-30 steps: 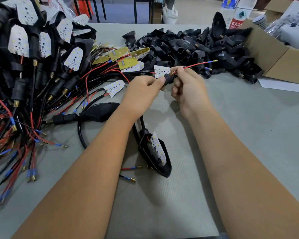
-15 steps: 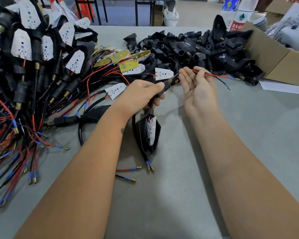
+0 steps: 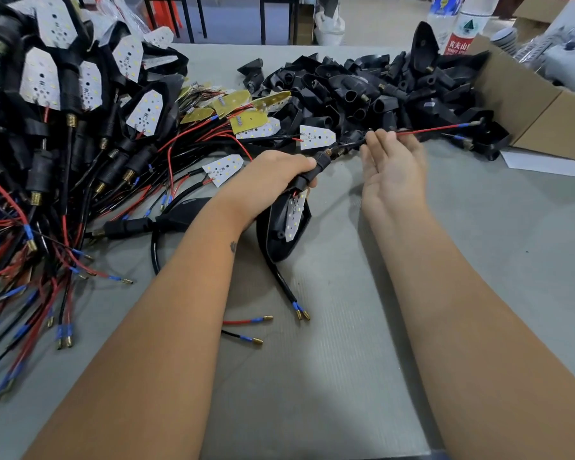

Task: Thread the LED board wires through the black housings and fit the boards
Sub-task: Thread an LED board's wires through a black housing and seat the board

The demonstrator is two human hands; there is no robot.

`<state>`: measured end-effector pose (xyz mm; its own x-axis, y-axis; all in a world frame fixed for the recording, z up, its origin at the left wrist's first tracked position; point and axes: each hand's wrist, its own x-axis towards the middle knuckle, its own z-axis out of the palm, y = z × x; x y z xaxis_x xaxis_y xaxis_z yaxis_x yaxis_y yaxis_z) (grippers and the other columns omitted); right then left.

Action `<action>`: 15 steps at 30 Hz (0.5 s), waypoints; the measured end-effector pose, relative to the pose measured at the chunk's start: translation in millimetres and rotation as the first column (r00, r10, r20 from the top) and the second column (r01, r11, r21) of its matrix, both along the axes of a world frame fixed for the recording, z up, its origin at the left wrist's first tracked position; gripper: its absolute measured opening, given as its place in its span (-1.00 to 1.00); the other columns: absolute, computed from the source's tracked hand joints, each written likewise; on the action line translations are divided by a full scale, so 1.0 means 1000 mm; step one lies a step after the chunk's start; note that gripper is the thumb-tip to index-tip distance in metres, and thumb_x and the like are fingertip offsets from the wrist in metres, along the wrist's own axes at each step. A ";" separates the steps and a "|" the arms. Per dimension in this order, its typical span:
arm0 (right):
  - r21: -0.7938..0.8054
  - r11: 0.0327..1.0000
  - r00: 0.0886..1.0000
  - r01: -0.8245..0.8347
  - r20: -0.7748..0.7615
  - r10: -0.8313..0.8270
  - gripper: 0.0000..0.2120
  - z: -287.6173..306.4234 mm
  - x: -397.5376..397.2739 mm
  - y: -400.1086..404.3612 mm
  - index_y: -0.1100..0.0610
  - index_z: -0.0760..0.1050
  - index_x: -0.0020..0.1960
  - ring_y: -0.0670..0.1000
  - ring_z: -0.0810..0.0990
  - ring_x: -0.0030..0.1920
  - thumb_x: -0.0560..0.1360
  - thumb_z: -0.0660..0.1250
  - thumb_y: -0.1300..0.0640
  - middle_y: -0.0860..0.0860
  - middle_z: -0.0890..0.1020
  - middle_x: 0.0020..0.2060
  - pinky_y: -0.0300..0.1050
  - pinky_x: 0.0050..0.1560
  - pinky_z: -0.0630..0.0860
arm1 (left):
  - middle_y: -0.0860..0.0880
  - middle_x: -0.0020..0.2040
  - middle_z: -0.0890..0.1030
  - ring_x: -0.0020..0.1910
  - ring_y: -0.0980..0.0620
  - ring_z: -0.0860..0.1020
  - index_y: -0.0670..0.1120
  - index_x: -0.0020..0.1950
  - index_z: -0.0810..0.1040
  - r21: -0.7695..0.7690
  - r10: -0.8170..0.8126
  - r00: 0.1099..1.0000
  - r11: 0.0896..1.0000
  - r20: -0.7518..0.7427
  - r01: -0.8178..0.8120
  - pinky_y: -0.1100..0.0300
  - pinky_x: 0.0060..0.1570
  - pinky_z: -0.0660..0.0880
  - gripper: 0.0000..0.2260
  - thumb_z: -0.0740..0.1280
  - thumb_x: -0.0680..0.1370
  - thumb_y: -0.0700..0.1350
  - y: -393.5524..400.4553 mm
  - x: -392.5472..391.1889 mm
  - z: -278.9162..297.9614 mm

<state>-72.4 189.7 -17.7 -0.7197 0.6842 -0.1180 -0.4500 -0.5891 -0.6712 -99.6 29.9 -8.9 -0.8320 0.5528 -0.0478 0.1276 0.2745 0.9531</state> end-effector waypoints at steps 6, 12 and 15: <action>0.157 0.956 0.939 -0.248 0.283 0.197 -0.85 0.006 0.004 -0.011 0.24 0.44 -0.05 -0.07 0.46 -0.51 0.60 0.27 0.14 0.06 0.49 -0.39 -0.28 -0.53 0.41 | -0.08 -0.30 0.48 -0.32 0.01 0.41 -0.01 -0.30 0.48 0.038 0.178 0.983 0.984 -0.048 -0.176 0.06 -0.14 0.32 -0.76 0.26 0.43 0.13 0.006 0.006 -0.002; 0.528 0.627 0.816 -0.572 0.442 0.372 -0.77 0.007 0.013 -0.032 0.13 0.48 -0.24 -0.06 0.38 -0.53 0.56 0.33 0.05 -0.07 0.46 -0.53 -0.27 -0.51 0.23 | -0.07 -0.32 0.38 -0.35 0.05 0.34 -0.12 -0.28 0.42 0.081 0.193 0.972 0.980 -0.136 -0.183 0.08 -0.24 0.27 -0.74 0.25 0.50 0.03 0.008 0.010 -0.003; 0.535 0.619 0.816 -0.575 0.426 0.390 -0.86 0.008 0.016 -0.031 0.15 0.53 -0.11 0.01 0.46 -0.38 0.55 0.34 0.08 0.01 0.55 -0.35 -0.23 -0.43 0.30 | 0.00 -0.37 0.42 -0.40 0.08 0.37 -0.16 -0.27 0.42 0.115 0.256 0.959 0.963 -0.126 -0.242 0.21 -0.29 0.34 -0.73 0.22 0.56 -0.03 0.012 0.008 -0.003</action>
<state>-56.5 158.3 -9.9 -0.9744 0.2232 -0.0265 0.0082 -0.0825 -0.9966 -91.4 42.0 -11.6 -0.9383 0.3238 0.1215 0.1998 0.2207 0.9547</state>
